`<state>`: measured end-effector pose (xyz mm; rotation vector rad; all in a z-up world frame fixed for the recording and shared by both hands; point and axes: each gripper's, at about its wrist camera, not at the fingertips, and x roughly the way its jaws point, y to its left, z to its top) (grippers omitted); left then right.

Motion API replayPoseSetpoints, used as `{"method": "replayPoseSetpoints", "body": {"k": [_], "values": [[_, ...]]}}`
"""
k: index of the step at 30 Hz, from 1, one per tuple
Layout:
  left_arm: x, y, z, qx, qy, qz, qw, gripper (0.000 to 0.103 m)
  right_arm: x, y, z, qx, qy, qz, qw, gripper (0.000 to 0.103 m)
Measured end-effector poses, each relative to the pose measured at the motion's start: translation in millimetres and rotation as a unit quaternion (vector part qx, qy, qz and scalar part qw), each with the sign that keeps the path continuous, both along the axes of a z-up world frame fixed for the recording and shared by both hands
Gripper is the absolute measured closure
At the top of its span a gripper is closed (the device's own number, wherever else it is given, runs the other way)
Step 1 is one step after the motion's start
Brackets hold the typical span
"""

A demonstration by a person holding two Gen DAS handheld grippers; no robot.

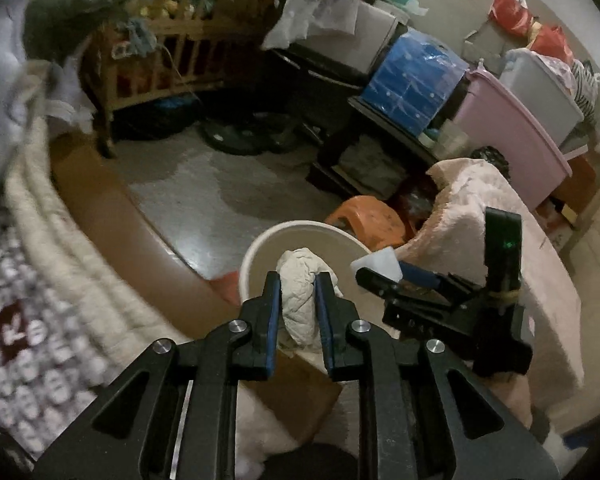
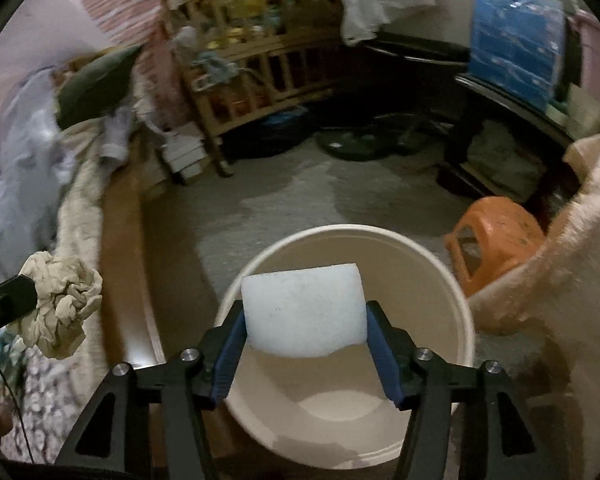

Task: Collect trash
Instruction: 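Carry the foam block to the beige bucket and open the right tool, then return both tools to the trash pile on the bed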

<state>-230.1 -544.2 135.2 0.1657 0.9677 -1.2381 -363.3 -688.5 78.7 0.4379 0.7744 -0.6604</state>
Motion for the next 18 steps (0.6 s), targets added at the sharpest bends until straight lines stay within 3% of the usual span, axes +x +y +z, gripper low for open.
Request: {"method": "replayPoseSetpoints", "body": {"k": [4, 9, 18], "values": [[0, -15, -5, -0.004, 0.015, -0.005, 0.9999, 0.053, -12, -12, 0, 0.004, -0.017, -0.015, 1.0, 0.026], [4, -5, -8, 0.009, 0.01, 0.012, 0.9998, 0.052, -12, -12, 0, 0.008, -0.021, -0.014, 1.0, 0.025], [16, 48, -7, 0.054, -0.065, 0.097, 0.9917, 0.052, 15, 25, 2, -0.002, -0.02, 0.03, 0.999, 0.025]]}}
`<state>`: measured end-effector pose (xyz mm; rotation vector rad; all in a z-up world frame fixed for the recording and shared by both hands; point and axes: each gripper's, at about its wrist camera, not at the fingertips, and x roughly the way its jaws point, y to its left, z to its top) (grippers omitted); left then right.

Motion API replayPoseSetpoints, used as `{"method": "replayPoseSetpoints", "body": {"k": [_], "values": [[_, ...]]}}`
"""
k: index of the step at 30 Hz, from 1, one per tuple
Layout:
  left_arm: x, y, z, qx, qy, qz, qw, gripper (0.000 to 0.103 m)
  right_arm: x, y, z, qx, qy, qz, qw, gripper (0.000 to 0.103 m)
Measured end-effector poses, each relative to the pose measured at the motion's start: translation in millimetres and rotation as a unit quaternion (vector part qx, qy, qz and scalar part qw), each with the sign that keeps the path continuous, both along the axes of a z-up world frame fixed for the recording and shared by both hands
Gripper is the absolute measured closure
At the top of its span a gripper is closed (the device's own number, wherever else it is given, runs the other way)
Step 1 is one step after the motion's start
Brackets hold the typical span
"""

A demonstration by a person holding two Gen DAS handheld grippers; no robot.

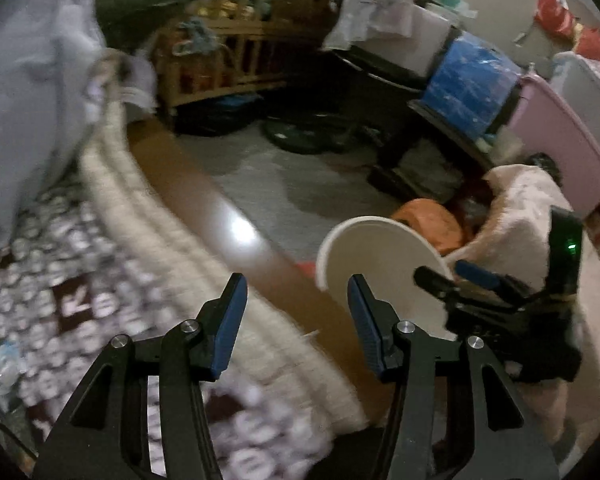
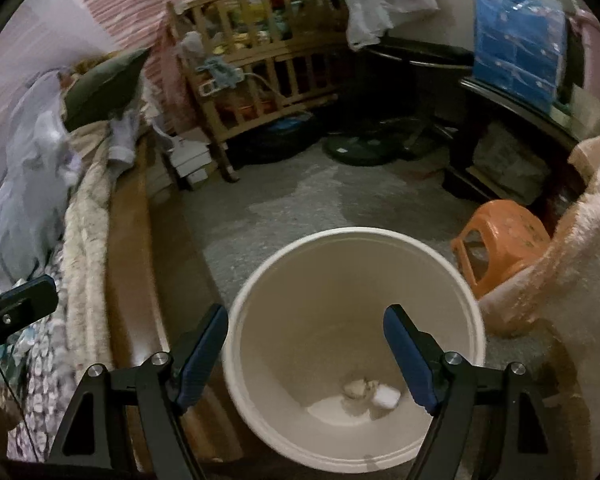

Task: Collect trash
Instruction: 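Return both tools to the trash pile on the bed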

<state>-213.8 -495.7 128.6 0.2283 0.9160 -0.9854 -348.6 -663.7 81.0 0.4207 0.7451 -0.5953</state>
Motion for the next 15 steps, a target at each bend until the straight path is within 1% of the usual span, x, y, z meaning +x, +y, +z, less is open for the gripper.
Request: {"method": "replayPoseSetpoints", "body": {"k": [7, 15], "values": [[14, 46, -7, 0.029, -0.03, 0.055, 0.9976, 0.052, 26, 38, 7, -0.016, 0.006, 0.037, 0.999, 0.025], [26, 94, 0, 0.045, -0.053, 0.12, 0.9904, 0.052, 50, 83, 26, -0.031, -0.006, 0.076, 0.997, 0.025]]}}
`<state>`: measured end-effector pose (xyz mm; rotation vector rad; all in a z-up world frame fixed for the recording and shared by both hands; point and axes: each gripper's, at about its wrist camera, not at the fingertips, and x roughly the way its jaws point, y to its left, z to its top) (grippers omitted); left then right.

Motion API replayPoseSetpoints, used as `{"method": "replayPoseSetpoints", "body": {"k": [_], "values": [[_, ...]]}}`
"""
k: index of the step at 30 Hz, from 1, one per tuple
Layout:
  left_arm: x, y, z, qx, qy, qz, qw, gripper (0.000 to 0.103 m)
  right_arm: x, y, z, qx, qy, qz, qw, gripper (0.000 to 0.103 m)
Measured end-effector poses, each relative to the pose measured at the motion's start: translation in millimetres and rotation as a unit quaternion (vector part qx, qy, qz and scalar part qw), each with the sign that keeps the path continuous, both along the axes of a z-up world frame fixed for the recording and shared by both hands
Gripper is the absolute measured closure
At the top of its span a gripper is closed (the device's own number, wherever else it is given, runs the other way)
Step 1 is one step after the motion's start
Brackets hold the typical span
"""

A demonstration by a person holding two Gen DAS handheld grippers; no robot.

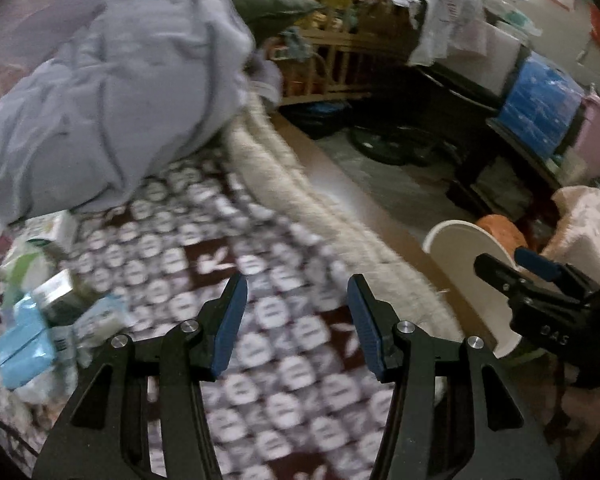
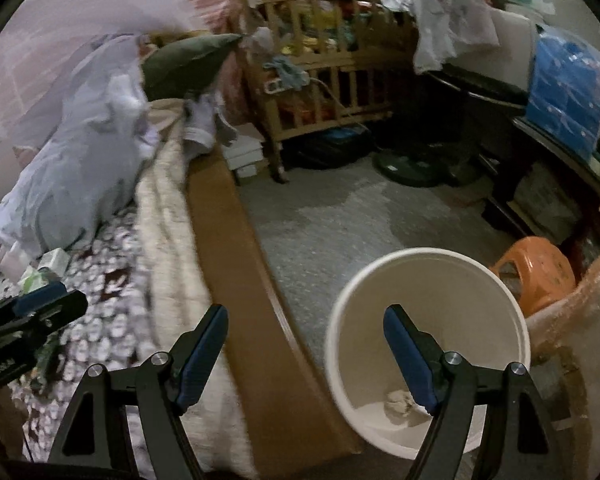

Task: Collect trash
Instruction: 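Return both tools to the trash pile on the bed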

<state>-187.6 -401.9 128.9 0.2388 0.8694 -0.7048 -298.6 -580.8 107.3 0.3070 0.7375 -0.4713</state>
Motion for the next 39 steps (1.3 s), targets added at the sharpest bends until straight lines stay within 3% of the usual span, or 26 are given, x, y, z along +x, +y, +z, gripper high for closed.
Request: {"method": "replayPoseSetpoints", "body": {"k": [15, 28, 39], "values": [[17, 100, 21, -0.007, -0.028, 0.079, 0.9965, 0.052, 50, 93, 18, -0.018, -0.003, 0.084, 0.996, 0.025], [36, 200, 32, -0.022, -0.012, 0.149, 0.9885, 0.052, 84, 158, 13, -0.009, 0.009, 0.16, 0.987, 0.024], [57, 302, 2, 0.012, 0.015, 0.231, 0.9727, 0.052, 109, 210, -20, 0.043, 0.043, 0.236, 0.97, 0.024]]}}
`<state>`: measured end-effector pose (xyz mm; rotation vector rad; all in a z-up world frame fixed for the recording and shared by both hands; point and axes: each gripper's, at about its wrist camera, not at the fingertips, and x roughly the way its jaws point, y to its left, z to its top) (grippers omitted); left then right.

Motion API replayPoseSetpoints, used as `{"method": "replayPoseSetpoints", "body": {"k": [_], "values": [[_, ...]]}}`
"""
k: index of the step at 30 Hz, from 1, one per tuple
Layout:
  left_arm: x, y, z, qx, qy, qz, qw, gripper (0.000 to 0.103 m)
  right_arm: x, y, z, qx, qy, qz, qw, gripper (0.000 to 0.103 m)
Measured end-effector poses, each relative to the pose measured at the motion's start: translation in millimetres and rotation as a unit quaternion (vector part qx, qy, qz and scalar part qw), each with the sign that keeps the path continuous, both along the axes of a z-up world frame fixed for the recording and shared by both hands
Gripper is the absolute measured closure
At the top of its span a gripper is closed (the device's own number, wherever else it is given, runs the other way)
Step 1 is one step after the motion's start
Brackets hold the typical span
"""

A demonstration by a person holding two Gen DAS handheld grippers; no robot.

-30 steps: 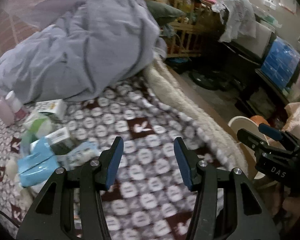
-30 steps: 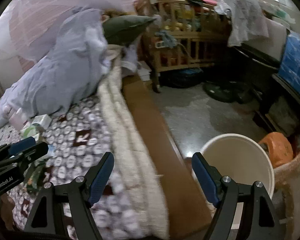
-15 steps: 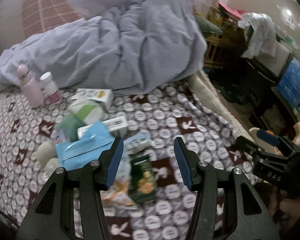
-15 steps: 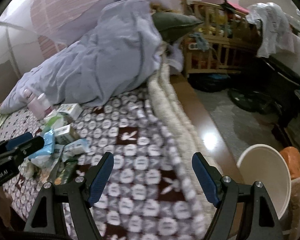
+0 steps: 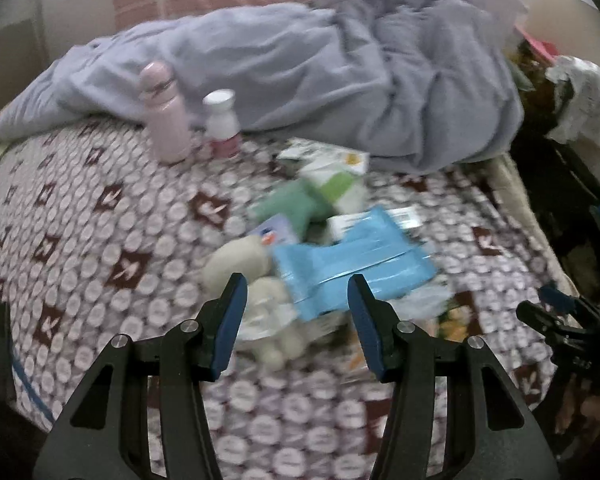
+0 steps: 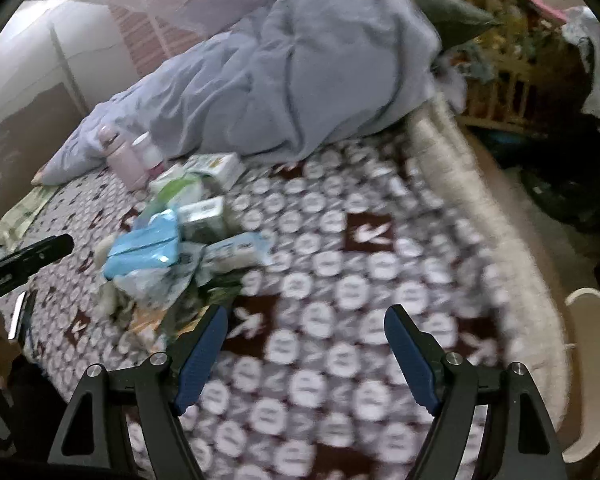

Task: Collect trash
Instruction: 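Return both tools to the trash pile on the bed, then grasp the dark snack wrapper with the right tool while the left tool grasps the plush toy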

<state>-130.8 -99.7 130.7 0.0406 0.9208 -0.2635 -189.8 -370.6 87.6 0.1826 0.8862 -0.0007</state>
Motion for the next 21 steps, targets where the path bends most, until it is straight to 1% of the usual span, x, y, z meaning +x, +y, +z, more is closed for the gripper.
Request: {"method": "replayPoseSetpoints", "body": {"k": [4, 8, 10, 11, 12, 13, 14, 16, 17, 21], "values": [[1, 23, -15, 0.004, 0.018, 0.019, 0.9997, 0.052, 14, 25, -13, 0.007, 0.016, 0.032, 0.999, 0.024], [-2, 34, -25, 0.0, 0.034, 0.016, 0.9993, 0.052, 31, 44, -32, 0.007, 0.041, 0.049, 0.998, 0.025], [-4, 35, -29, -0.003, 0.042, 0.002, 0.9991, 0.052, 41, 50, -42, 0.021, 0.051, 0.058, 0.997, 0.035], [-5, 35, -31, -0.006, 0.046, -0.004, 0.9989, 0.052, 44, 53, -45, 0.025, 0.055, 0.06, 0.996, 0.037], [-4, 34, -33, -0.009, 0.049, -0.009, 0.9987, 0.052, 48, 55, -50, 0.026, 0.058, 0.062, 0.996, 0.044], [-3, 33, -35, -0.011, 0.053, -0.014, 0.9984, 0.052, 52, 57, -55, 0.021, 0.062, 0.063, 0.996, 0.054], [-2, 31, -38, -0.013, 0.057, -0.019, 0.9981, 0.052, 55, 57, -58, 0.017, 0.065, 0.062, 0.996, 0.058], [2, 28, -43, -0.012, 0.06, -0.02, 0.9979, 0.052, 55, 53, -59, 0.014, 0.061, 0.059, 0.996, 0.074], [5, 29, -45, -0.013, 0.061, -0.018, 0.9979, 0.052, 53, 50, -56, 0.015, 0.056, 0.058, 0.997, 0.078], [22, 36, -54, -0.038, 0.074, 0.0, 0.9965, 0.052, 42, 30, -43, 0.001, 0.037, 0.041, 0.998, 0.08]]}}
